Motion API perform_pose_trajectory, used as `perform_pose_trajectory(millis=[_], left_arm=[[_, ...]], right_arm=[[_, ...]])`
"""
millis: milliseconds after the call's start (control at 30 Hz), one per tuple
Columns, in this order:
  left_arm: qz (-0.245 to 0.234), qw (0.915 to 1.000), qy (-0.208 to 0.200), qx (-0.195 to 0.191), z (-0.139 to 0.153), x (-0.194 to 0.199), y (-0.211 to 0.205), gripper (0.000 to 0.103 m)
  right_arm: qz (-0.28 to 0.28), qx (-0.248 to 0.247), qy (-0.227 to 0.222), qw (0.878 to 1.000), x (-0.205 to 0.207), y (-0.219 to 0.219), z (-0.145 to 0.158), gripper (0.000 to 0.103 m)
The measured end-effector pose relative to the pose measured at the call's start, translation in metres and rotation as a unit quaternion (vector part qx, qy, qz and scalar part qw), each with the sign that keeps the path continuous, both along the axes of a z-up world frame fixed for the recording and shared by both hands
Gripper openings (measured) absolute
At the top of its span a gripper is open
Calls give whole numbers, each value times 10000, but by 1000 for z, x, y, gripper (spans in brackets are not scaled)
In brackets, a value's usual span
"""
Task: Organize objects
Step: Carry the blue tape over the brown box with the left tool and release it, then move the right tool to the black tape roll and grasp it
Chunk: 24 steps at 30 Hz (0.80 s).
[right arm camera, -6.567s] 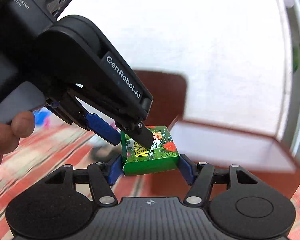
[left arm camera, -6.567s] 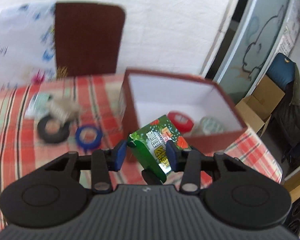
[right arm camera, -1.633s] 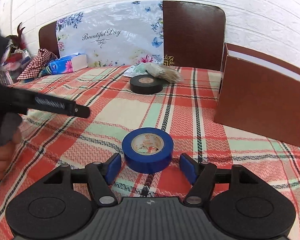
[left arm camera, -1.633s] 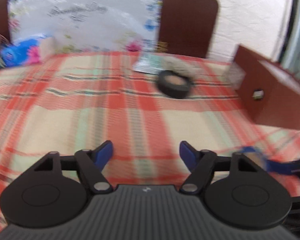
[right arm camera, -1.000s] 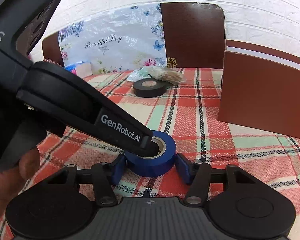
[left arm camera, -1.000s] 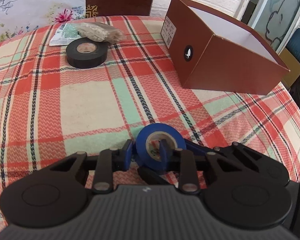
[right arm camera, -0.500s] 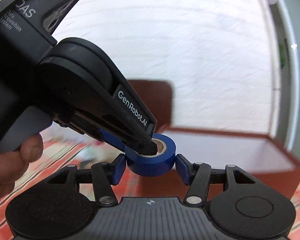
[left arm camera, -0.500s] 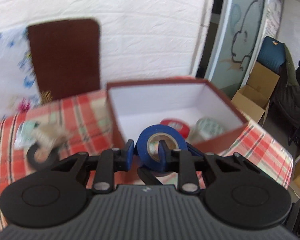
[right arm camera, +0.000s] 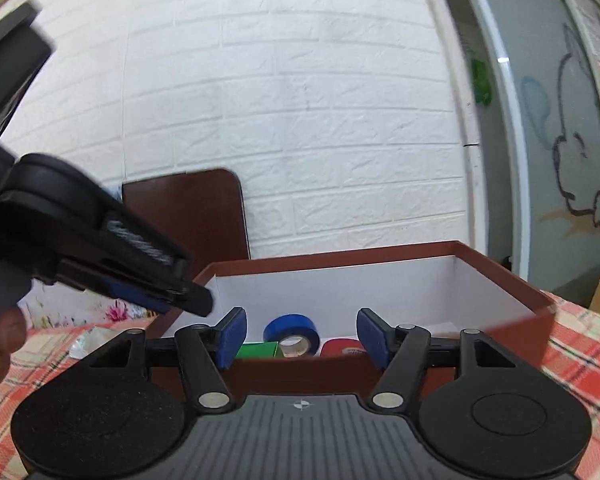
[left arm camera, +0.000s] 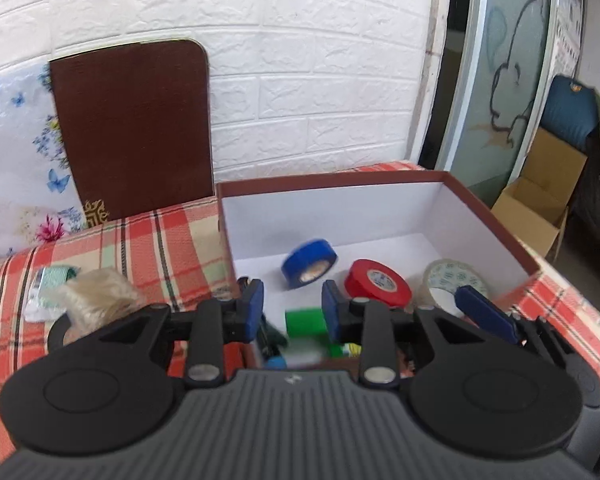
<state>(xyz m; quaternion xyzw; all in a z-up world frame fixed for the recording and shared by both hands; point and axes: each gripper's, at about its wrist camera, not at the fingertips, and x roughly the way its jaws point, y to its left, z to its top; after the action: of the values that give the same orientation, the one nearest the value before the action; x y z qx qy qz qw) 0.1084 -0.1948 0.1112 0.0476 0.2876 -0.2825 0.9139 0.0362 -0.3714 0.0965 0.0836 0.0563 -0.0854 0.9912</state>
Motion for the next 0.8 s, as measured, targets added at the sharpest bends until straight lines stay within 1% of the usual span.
perform_pose_trajectory(millis=[67,133,167,233,333,433,533,600,667,800], left_arm=[[110,9998,50,-185,-3,-10,23,40],[345,9992,125,-188,-10,-17,46,40],[477,9987,154,-134,-16,-18,56,40],[790,9965,257,87,-28,-20,77,40],[1276,9899,494,361,-51,-20,109,40],[1666,9828,648,470,-70,-21,136,40],[1882,9775,772,551,-86,-20,157,40],[1982,9753,773,599,-93,-19,168,40],[2074,9735,731,633,-97,-20,177,42],[2247,9706,506,699,-104,-15,191,46]], right_arm=[[-34,40,-64,10000,-17,9,-5,64],[119,104,6,9999,-28,21,-7,64],[208,97,51,9997,-31,28,-8,64],[530,76,287,9982,-29,41,-12,64],[972,221,705,9925,-24,64,-13,64],[1333,316,1069,9848,-18,89,-14,64],[1493,202,1305,9799,-15,109,-16,64],[1547,109,1439,9774,-18,120,-19,64],[1595,81,1593,9742,-11,126,-21,64],[1685,-148,1809,9688,-11,137,-25,64]])
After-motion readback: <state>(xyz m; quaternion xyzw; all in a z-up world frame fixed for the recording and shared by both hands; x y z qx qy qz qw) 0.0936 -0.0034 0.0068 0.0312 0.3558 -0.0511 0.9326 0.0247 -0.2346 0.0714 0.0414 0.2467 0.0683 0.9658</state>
